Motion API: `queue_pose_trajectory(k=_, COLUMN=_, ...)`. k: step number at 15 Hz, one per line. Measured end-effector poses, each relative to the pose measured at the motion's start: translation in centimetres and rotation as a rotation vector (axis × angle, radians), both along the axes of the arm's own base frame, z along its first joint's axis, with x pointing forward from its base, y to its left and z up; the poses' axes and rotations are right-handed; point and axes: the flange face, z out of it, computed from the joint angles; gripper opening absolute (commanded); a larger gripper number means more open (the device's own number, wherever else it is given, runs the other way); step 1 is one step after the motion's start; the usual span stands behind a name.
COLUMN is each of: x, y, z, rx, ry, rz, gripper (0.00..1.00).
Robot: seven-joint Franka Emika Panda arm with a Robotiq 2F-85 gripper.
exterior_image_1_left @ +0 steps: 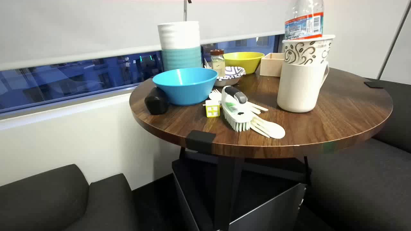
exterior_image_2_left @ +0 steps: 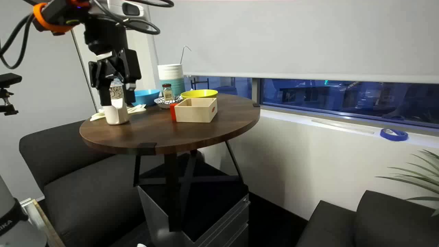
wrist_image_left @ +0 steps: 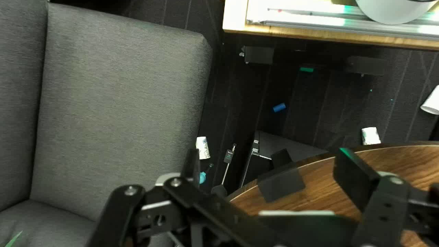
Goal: Put the bottle of water and the paper cup in the table
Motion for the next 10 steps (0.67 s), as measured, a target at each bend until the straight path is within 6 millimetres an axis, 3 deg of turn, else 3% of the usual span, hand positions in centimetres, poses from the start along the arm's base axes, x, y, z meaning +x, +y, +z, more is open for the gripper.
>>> queue_pose_trajectory(k=10, x=0.27, y=0.5, z=0.73, rx=-0.003, ry=-0.019, rz=0.018, gripper=1.0)
